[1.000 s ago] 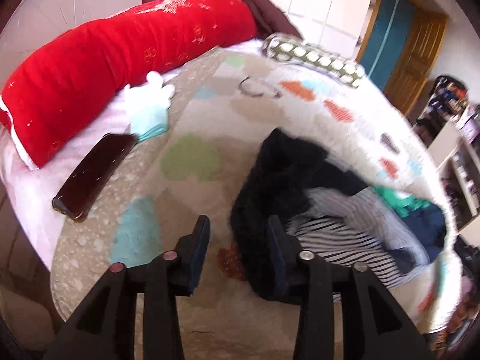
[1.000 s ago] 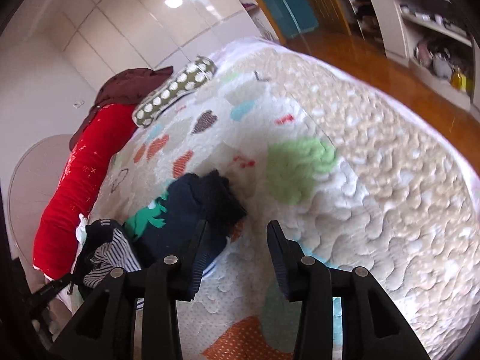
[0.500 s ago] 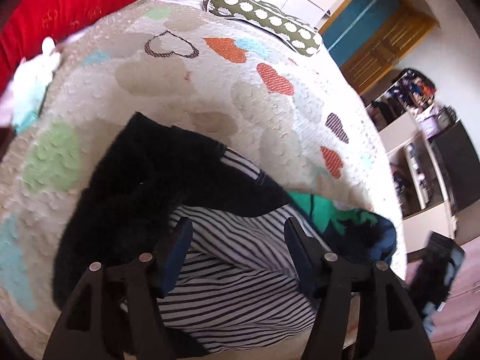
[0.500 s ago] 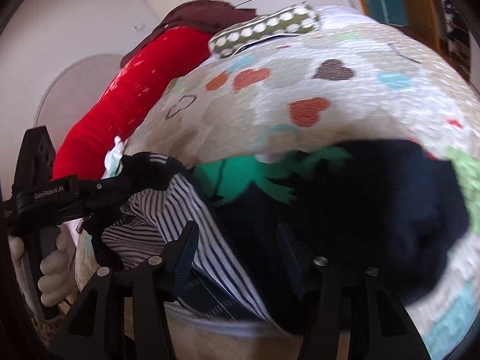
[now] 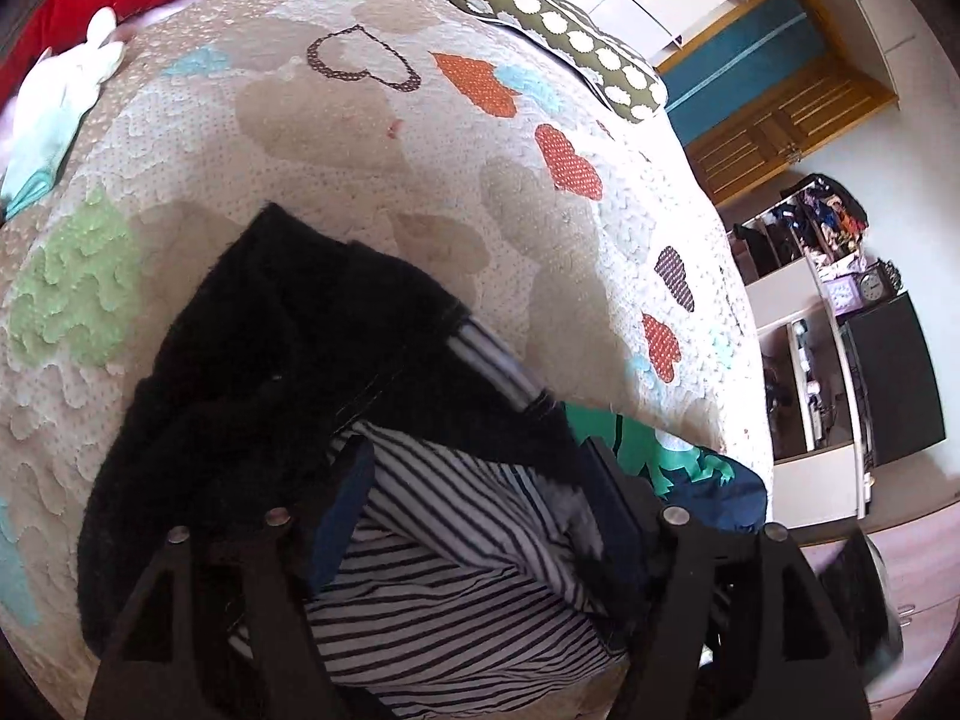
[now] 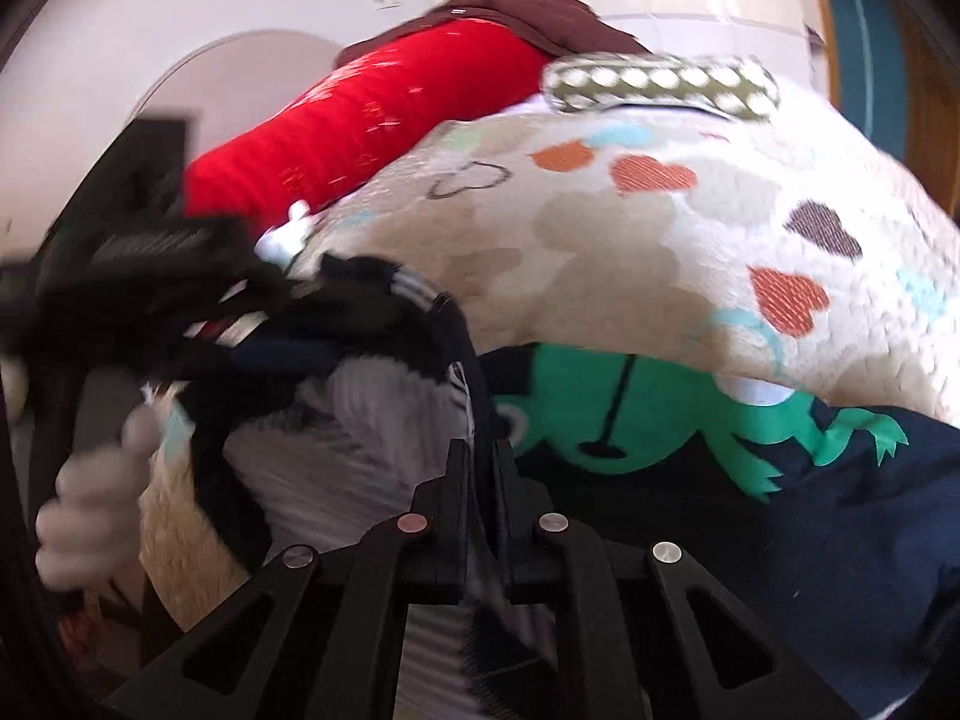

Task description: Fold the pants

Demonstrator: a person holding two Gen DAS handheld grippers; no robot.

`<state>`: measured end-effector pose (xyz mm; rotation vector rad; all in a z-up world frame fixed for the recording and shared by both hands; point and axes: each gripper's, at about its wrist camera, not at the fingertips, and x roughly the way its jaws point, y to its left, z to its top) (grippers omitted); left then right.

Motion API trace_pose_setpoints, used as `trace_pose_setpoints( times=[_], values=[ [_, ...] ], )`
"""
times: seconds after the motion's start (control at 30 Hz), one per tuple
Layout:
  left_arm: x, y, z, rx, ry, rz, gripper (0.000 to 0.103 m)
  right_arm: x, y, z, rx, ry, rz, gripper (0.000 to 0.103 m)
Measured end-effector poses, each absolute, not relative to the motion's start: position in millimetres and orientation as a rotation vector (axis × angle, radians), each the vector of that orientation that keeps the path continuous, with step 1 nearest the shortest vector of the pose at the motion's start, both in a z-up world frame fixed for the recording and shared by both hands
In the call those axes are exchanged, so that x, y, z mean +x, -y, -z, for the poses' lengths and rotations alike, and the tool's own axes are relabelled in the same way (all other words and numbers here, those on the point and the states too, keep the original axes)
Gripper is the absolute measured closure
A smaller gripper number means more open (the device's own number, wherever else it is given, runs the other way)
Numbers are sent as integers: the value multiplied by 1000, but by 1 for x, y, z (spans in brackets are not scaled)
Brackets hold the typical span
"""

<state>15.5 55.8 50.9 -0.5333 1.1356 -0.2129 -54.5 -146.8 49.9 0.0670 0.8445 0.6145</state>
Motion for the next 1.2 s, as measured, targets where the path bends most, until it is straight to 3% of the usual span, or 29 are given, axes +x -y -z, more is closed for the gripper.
trace_pose_setpoints(
  times=[0.1,0.13,0.17,0.2,0.23,0.5,0.77,0.83,0.87,0.9,0.97,1.2],
  values=[
    [18,-47,-51,-492,-1139,191,28,-77,129,-56,-41,-799,-644,95],
    [18,-46,-51,-478,-1137,178,33,-82,125,-56,-71,-789,-651,95],
    [17,-45,-51,-468,-1136,169,58,-88,119,-56,-104,-781,-660,95],
    [17,-46,-50,-481,-1144,186,93,-92,115,-56,-127,-776,-665,95],
    [16,-47,-48,-502,-1155,204,99,-94,111,-54,-146,-774,-668,95],
    [-68,-76,-68,-598,-1031,212,99,-115,127,-50,-105,-794,-671,95],
    [-113,-80,-7,-635,-1131,142,93,-134,137,-34,-107,-842,-643,94],
    [-119,-83,-16,-605,-1103,157,93,-133,150,-41,-133,-824,-608,87],
    [-123,-85,-22,-587,-1083,155,91,-136,160,-46,-141,-804,-579,71],
    [-129,-89,-29,-561,-1058,150,87,-138,175,-52,-145,-780,-535,43],
    [-137,-95,-36,-540,-1033,149,86,-138,213,-63,-117,-727,-421,23],
    [-164,-126,-48,-533,-958,66,81,-86,361,-62,293,-750,-144,18]
  ],
)
